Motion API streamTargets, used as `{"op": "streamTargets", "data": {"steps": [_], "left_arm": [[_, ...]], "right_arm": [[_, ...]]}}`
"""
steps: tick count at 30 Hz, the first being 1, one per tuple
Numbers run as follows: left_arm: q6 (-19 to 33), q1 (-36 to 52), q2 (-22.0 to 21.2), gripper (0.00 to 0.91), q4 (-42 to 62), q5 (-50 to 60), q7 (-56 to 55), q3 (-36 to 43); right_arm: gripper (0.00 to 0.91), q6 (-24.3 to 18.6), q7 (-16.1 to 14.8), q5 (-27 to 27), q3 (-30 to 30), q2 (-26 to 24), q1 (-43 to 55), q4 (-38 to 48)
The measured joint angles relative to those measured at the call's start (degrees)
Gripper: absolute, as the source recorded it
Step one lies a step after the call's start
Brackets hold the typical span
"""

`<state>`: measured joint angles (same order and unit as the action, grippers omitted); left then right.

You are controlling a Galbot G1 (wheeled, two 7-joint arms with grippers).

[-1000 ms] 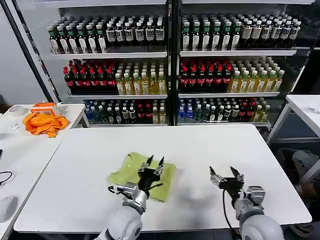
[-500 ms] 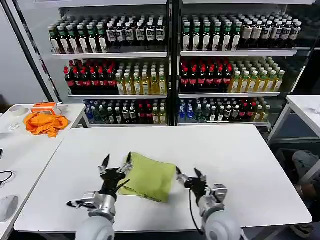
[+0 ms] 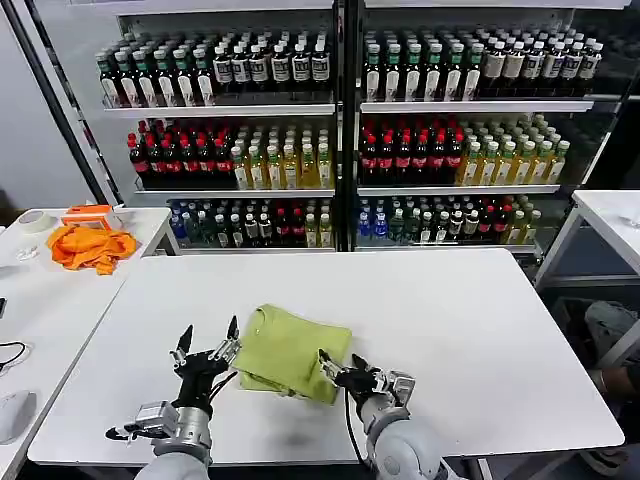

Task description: Fold and organize the clothes.

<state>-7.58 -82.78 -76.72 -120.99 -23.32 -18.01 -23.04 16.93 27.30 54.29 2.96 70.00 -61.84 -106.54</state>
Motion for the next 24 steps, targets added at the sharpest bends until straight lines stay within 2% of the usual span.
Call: {"op": "streamTargets", "data": {"steps": [13,24], "left_arm": [[0.3,-1.8,-0.2,0.907,-0.9,-0.1,-0.2,-1.1],[0.4,-2.2,-0.3,0.907,-0.5,-0.2,-0.1,-0.9]], "right_arm": [[0.0,-1.8,0.3,1.5,1.1,-0.5,4.1,2.8],[0.0,0.0,-1.6,-2.6,0.4,-1.9,7.8,6.0]]}}
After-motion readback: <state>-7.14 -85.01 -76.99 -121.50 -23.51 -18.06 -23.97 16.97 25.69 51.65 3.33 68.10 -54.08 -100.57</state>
